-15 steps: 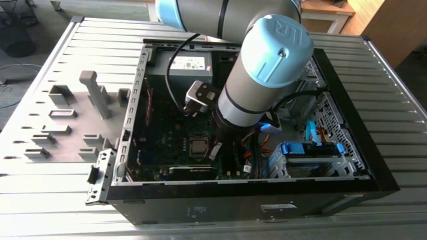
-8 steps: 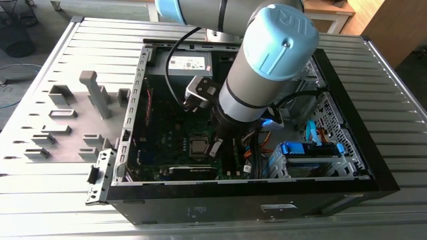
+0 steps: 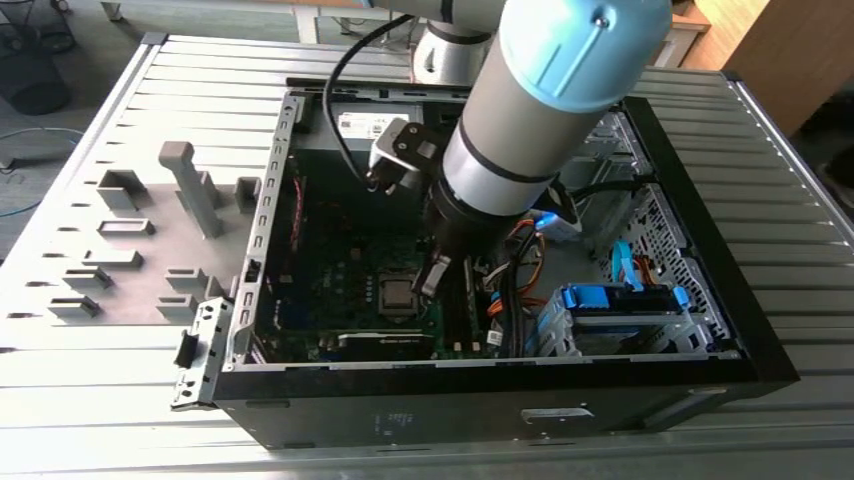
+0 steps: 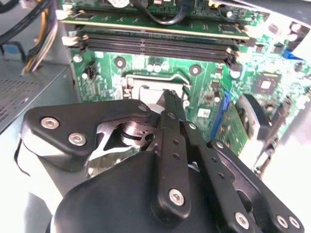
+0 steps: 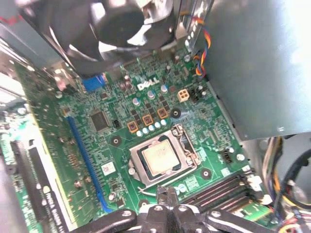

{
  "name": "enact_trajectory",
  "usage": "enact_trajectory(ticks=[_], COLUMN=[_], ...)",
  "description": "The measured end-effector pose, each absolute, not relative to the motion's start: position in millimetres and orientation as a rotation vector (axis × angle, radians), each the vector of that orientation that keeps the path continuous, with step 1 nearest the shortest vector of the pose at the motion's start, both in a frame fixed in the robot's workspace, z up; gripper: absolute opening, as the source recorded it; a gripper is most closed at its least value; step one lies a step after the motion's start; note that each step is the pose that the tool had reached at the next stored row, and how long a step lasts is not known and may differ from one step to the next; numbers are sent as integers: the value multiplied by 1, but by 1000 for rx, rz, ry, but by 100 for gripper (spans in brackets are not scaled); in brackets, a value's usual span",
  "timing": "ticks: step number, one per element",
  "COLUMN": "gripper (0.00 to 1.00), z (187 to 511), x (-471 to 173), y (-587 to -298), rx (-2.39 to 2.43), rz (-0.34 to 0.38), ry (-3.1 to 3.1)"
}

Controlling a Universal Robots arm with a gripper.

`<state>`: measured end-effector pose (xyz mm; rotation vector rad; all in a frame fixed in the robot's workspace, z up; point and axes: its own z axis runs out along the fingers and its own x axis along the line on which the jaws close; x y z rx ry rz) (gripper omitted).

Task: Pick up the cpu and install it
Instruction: 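Install the first cpu locking lever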

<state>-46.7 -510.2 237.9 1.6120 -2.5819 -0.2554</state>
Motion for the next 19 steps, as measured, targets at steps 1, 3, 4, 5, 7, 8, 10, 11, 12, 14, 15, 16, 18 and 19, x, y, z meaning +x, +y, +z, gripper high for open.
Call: enact_trajectory(ticks=[1, 3, 4, 5, 7, 8, 10, 11, 12, 14, 15, 16, 18, 19], gripper=[11, 11, 11, 11, 11, 11, 11, 11, 11, 11, 11, 11, 11, 11], z=[241, 243, 243, 243, 243, 243, 243, 243, 243, 243, 243, 243, 243, 243], x=[-47, -47, -47, -47, -47, -47, -47, -47, -49, -55, -58, -61, -66, -67], y=[-510, -510, -510, -510, -510, -510, -510, -510, -510, -510, -510, -510, -510, -510], rx=[1612, 1612, 1612, 1612, 1612, 1612, 1612, 1612, 1612, 1612, 1612, 1612, 1612, 1612], rz=[-255, -256, -256, -256, -256, -256, -256, -256, -255, -256, -256, -255, -256, -256], ry=[-2582, -2582, -2582, -2582, -2582, -2582, -2582, -2582, -2582, -2582, -2582, -2582, -2582, -2582])
